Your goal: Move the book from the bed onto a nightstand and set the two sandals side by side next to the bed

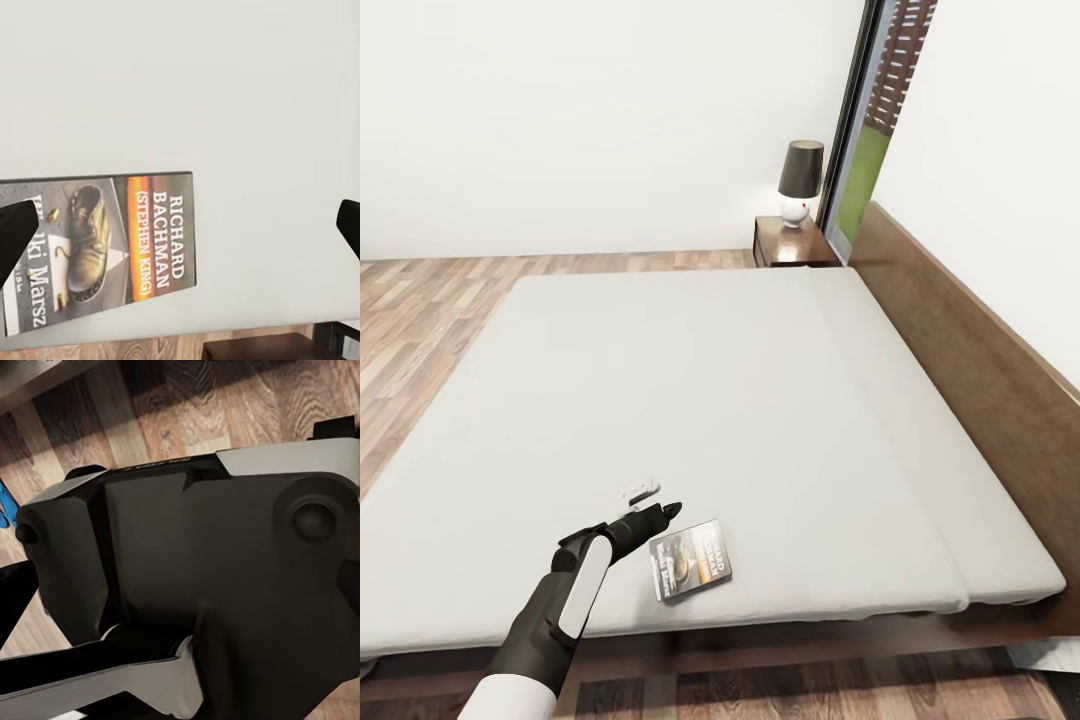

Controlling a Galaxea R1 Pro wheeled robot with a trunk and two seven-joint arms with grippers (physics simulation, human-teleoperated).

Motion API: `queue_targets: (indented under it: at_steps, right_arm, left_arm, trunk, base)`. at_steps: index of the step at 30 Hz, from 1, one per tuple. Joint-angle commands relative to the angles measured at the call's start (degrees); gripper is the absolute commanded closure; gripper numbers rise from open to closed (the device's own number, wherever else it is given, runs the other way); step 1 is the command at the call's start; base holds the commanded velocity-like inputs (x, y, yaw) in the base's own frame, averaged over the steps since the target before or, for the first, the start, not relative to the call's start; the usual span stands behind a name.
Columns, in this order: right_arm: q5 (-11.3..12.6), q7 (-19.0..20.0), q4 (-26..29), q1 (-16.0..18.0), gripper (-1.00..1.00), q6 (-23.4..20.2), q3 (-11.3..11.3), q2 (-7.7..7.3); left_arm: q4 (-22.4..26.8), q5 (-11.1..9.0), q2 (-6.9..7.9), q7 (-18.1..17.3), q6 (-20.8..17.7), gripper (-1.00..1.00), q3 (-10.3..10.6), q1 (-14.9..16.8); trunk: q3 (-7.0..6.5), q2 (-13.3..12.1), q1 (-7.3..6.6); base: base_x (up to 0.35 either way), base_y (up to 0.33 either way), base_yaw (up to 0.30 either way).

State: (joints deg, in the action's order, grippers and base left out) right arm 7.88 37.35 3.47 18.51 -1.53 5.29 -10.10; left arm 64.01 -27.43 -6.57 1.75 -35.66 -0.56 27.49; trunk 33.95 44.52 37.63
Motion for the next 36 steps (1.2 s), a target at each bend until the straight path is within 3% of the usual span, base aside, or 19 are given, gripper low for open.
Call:
queue_targets:
  at_steps: [1, 36]
  right_arm:
    - [0.04, 0.27, -0.04, 0.03, -1.0, -0.16, 0.43, -0.01]
    - [0.04, 0.27, -0.04, 0.03, -1.0, -0.15, 0.43, -0.01]
  left_arm:
    - [0.06, -0.39, -0.02, 0.18, -0.29, -1.0, -0.06, 0.02]
    - [0.06, -0.4, -0.06, 0.18, -0.29, -1.0, -0.06, 0.02]
  trunk:
    - [0.24, 0.46, 0.23]
    - [6.52, 14.5, 7.92]
  base:
    - [0.0, 0.0, 0.0]
    - [0.0, 0.0, 0.0]
